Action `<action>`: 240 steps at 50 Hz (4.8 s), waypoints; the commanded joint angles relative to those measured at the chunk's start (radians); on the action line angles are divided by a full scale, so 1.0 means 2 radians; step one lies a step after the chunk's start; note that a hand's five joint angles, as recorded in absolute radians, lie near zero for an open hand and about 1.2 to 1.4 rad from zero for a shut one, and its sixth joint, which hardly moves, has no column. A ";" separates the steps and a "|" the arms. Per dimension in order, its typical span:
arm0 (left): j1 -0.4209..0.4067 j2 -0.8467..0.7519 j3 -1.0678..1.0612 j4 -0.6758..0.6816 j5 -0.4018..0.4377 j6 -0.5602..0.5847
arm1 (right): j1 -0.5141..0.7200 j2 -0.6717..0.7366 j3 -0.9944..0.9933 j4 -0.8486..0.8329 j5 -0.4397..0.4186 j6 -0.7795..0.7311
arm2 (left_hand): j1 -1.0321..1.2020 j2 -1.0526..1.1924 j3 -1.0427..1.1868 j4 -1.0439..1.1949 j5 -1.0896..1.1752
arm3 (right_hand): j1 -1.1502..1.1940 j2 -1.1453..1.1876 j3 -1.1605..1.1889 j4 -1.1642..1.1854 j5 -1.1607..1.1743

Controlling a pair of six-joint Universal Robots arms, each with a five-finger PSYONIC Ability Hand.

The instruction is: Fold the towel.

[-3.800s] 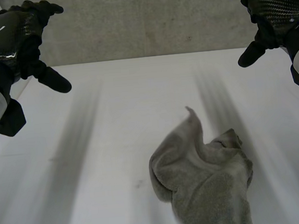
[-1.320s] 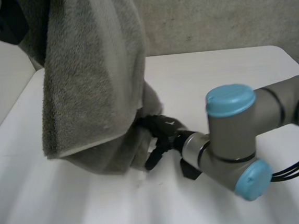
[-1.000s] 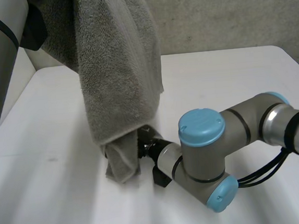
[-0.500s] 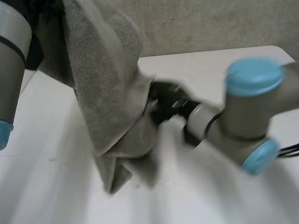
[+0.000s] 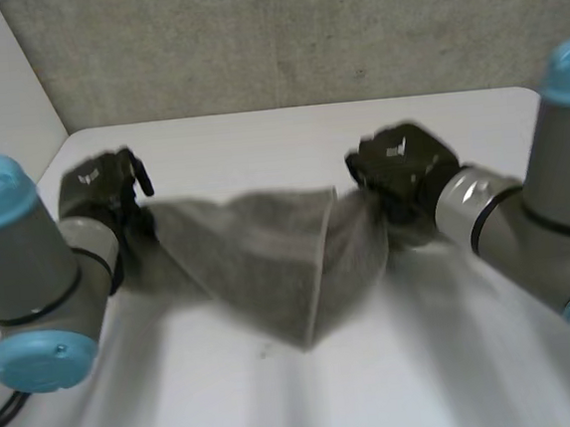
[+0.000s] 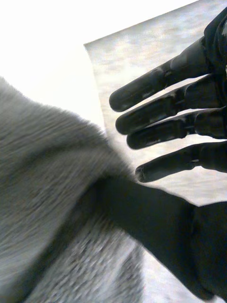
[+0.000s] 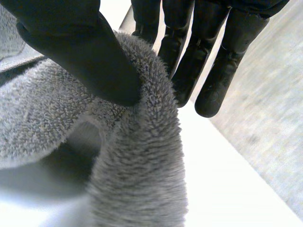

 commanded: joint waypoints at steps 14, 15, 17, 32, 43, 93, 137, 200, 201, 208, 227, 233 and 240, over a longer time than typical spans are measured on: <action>-0.069 0.022 -0.015 0.010 0.089 0.080 | -0.005 0.055 0.054 -0.020 0.026 -0.013 | -0.316 -0.333 -0.333 -0.333 -0.329 | 0.216 0.110 0.103 0.102 0.121; -0.088 0.022 -0.016 0.010 0.109 0.082 | -0.005 0.055 0.054 -0.020 0.026 -0.013 | -0.312 -0.328 -0.329 -0.328 -0.325 | 0.216 0.110 0.103 0.102 0.121; -0.103 0.021 -0.017 0.010 0.135 0.087 | -0.009 0.055 0.057 -0.021 0.026 -0.013 | -0.303 -0.319 -0.320 -0.319 -0.316 | 0.216 0.110 0.103 0.102 0.121; -0.120 -0.069 -0.006 -0.031 0.292 0.293 | -0.036 0.055 0.060 -0.025 0.025 -0.007 | -0.255 -0.271 -0.272 -0.271 -0.268 | 0.216 0.110 0.103 0.102 0.121; -0.118 -0.107 0.009 -0.029 0.339 0.343 | -0.039 0.056 0.062 -0.027 0.025 -0.003 | -0.205 -0.221 -0.222 -0.222 -0.218 | 0.216 0.110 0.103 0.102 0.121; -0.028 -0.030 0.157 -0.009 0.101 0.332 | -0.012 0.112 -0.236 -0.074 0.101 -0.142 | 0.262 0.246 0.245 0.245 0.249 | 0.216 0.110 0.103 0.102 0.121; -0.034 -0.083 -0.053 0.141 0.054 0.249 | -0.045 0.145 -0.071 0.024 0.028 -0.064 | 0.262 0.246 0.245 0.245 0.249 | -0.326 -0.433 -0.439 -0.441 -0.421; -0.016 -0.005 -0.096 0.077 0.062 0.240 | -0.197 0.036 0.210 -0.249 -0.029 -0.019 | -0.256 -0.272 -0.273 -0.272 -0.269 | 0.216 0.110 0.103 0.102 0.121; -0.007 0.002 -0.095 0.076 0.064 0.240 | -0.197 0.036 0.210 -0.249 -0.029 -0.020 | -0.257 -0.274 -0.275 -0.274 -0.271 | 0.216 0.110 0.103 0.102 0.121; 0.035 0.013 -0.089 0.034 0.140 0.242 | -0.202 0.037 0.212 -0.249 -0.029 -0.038 | -0.256 -0.272 -0.273 -0.273 -0.269 | 0.216 0.110 0.103 0.102 0.121; 0.117 -0.084 0.025 -0.015 0.371 0.255 | -0.198 0.040 0.216 -0.244 -0.029 -0.035 | -0.200 -0.217 -0.217 -0.217 -0.214 | 0.216 0.110 0.103 0.102 0.121; 0.117 -0.140 0.104 -0.068 0.374 0.301 | -0.198 0.040 0.219 -0.234 -0.029 -0.039 | -0.149 -0.165 -0.166 -0.165 -0.162 | 0.216 0.110 0.103 0.102 0.121; 0.113 -0.201 0.180 -0.147 0.372 0.373 | -0.198 0.040 0.220 -0.234 -0.029 -0.040 | -0.146 -0.162 -0.163 -0.162 -0.159 | 0.216 0.110 0.103 0.102 0.121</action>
